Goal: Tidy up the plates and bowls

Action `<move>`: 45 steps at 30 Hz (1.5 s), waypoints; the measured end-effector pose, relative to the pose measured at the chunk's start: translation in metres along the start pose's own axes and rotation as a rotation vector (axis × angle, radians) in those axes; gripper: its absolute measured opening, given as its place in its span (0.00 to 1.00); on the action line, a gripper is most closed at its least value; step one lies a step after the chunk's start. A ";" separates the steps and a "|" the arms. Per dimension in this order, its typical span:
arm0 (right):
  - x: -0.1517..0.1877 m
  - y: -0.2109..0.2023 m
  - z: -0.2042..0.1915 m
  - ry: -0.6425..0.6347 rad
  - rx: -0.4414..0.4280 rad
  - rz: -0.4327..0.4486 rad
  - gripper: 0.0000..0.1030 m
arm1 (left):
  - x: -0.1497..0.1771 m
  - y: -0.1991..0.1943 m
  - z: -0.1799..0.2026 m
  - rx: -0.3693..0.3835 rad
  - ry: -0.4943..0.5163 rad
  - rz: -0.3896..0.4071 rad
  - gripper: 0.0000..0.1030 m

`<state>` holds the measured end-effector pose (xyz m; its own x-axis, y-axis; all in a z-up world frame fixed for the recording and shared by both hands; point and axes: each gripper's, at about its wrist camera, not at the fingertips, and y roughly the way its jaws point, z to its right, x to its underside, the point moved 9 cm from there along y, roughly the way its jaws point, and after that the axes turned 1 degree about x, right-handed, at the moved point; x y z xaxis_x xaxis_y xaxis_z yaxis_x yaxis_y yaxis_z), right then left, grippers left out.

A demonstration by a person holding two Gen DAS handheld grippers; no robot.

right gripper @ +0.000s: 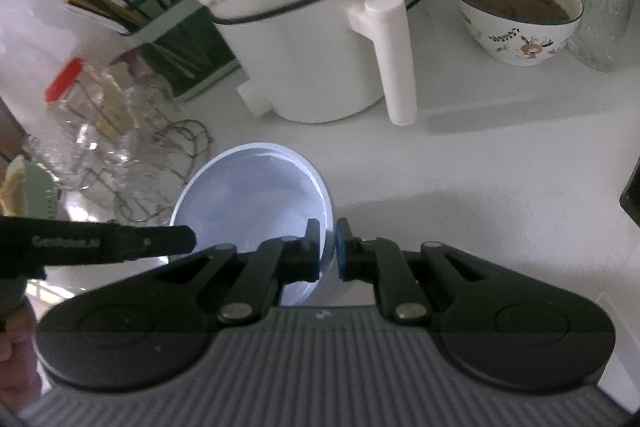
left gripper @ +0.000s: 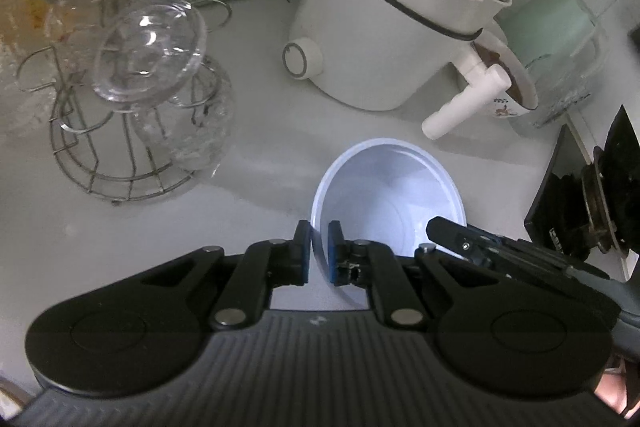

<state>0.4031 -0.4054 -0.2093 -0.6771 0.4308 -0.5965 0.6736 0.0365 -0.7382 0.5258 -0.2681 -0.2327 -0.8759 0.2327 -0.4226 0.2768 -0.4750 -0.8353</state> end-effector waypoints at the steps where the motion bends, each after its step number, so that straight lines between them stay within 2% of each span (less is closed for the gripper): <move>1: 0.001 -0.004 -0.002 0.000 -0.005 0.003 0.10 | 0.001 -0.003 0.001 -0.001 0.002 0.002 0.10; 12: 0.005 -0.048 -0.011 0.012 -0.032 0.042 0.10 | 0.016 -0.048 0.015 0.030 0.012 0.003 0.10; 20: 0.009 -0.076 -0.015 0.097 -0.079 0.057 0.10 | 0.020 -0.087 0.024 0.061 0.038 0.038 0.10; 24: 0.014 -0.078 -0.020 0.112 -0.081 0.056 0.10 | 0.034 -0.099 0.021 0.044 0.063 0.037 0.10; 34: 0.028 -0.087 -0.049 0.033 -0.117 0.032 0.10 | 0.056 -0.127 -0.008 0.061 -0.032 0.084 0.10; 45: 0.047 -0.075 -0.082 -0.067 -0.145 -0.038 0.10 | 0.081 -0.141 -0.044 -0.002 -0.121 0.106 0.10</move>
<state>0.3450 -0.3134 -0.1564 -0.7178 0.3662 -0.5921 0.6795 0.1831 -0.7105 0.4328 -0.1448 -0.1643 -0.8827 0.0773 -0.4634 0.3712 -0.4901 -0.7887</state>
